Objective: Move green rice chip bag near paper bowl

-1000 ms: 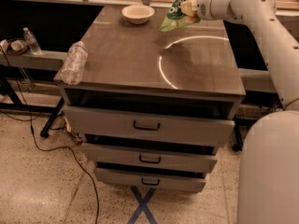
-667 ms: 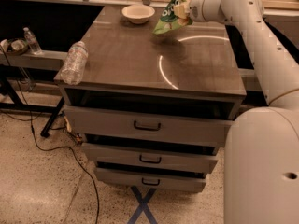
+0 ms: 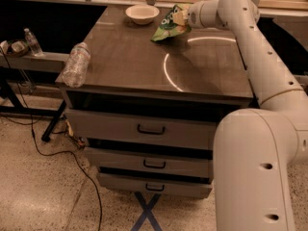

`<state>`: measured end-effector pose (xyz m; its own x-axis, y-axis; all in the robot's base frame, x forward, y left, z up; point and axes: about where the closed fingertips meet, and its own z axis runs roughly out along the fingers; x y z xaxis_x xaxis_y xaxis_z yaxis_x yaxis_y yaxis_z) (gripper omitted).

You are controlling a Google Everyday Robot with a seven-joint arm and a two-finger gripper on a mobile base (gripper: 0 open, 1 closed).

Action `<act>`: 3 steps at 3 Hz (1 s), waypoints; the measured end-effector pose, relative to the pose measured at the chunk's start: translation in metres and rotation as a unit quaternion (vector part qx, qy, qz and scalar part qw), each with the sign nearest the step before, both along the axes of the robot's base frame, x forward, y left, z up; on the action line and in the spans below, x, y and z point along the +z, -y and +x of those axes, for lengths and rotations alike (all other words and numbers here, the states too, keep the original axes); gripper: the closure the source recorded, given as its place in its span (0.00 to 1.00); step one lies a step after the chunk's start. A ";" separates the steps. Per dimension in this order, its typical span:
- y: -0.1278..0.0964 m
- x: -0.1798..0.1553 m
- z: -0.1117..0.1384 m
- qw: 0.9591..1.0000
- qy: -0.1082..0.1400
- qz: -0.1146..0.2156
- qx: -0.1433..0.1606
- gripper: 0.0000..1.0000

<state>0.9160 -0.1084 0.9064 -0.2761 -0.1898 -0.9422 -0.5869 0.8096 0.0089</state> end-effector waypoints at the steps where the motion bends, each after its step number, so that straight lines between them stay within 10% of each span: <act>1: -0.009 -0.012 0.003 1.000 -0.022 0.006 0.002 0.59; 3: -0.019 -0.027 0.005 0.999 -0.047 0.007 0.005 0.12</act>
Offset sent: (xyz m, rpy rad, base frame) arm 0.0110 0.0150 -0.0256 0.0142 0.1085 0.0094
